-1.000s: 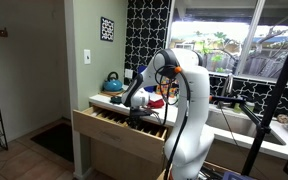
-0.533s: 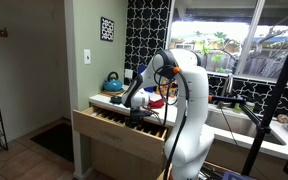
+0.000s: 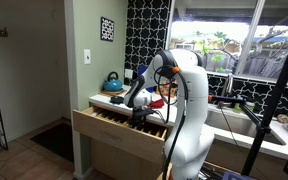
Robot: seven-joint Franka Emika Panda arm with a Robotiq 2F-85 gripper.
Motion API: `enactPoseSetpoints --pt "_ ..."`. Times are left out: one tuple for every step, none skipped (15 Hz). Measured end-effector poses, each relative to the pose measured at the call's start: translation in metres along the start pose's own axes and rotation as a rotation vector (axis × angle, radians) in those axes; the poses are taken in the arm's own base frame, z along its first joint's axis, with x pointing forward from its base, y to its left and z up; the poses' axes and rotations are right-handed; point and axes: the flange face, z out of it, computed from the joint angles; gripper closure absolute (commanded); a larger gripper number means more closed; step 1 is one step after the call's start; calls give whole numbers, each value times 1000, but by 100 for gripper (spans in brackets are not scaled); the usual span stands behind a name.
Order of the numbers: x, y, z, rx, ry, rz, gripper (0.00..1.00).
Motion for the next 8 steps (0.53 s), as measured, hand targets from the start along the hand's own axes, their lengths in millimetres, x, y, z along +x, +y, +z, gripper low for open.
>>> enactPoseSetpoints --pt "0 3 2 -18 -4 -32 55" --pt "-1 6 4 -33 -8 -62 61" --pt "-1 9 6 -45 -14 -93 70" --pt "-1 12 9 -53 -20 -120 77" --pt "-2 14 11 -58 -26 -146 83" --pt "-3 15 14 -59 -33 -171 82" --pt "-4 15 17 -59 -40 -194 84" --pt "-5 15 20 -59 -47 -216 87"
